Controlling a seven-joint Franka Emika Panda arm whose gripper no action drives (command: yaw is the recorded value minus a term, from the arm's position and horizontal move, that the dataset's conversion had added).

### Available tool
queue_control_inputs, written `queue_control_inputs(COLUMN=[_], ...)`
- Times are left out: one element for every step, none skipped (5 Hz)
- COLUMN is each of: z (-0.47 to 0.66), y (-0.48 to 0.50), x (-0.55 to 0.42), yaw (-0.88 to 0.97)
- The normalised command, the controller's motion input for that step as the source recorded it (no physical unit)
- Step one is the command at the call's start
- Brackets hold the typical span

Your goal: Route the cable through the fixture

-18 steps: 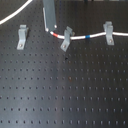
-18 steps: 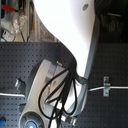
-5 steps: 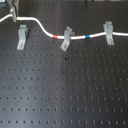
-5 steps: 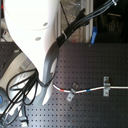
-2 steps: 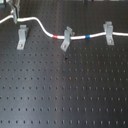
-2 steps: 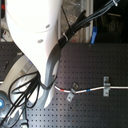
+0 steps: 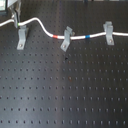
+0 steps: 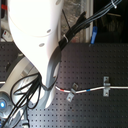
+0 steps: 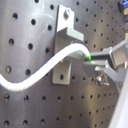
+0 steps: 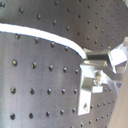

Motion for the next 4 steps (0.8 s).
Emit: queue_control_inputs(z=[0.08,0.00,0.08,0.35], y=[0.277,0.189,0.009,0.068], x=[0.254,0.148,-0.012,-0.090], yaw=[0.00,0.00,0.00,0.00])
